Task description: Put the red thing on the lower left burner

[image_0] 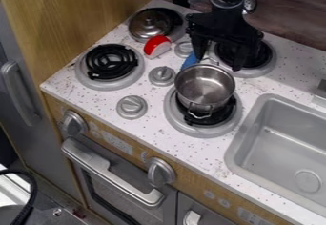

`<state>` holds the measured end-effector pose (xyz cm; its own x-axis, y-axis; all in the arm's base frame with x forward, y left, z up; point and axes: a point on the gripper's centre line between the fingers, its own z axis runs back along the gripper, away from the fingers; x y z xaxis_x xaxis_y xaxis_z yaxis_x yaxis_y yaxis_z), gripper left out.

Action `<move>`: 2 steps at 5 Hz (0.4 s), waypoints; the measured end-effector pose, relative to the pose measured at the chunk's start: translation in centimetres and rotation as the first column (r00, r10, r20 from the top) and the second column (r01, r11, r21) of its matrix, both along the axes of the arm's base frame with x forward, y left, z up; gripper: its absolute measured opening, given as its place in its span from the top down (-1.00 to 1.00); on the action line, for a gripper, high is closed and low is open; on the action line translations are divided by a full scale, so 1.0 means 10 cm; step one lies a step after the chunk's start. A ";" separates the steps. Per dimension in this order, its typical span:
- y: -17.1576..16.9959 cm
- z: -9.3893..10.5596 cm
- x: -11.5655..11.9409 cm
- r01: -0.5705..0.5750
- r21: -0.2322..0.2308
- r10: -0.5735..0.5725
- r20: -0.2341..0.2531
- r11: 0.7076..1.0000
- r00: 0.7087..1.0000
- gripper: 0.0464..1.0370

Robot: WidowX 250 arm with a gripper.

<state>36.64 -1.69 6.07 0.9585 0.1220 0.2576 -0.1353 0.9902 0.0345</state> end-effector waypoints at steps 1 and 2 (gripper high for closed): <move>0.00 -0.11 -0.03 -0.002 0.000 0.002 -0.034 1.000 0.999 -0.92; 0.26 -0.18 0.09 -0.035 -0.001 0.035 -0.052 0.999 0.998 -0.92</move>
<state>37.59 0.96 4.27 0.9658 0.1560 0.2070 -0.1678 0.9850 0.0406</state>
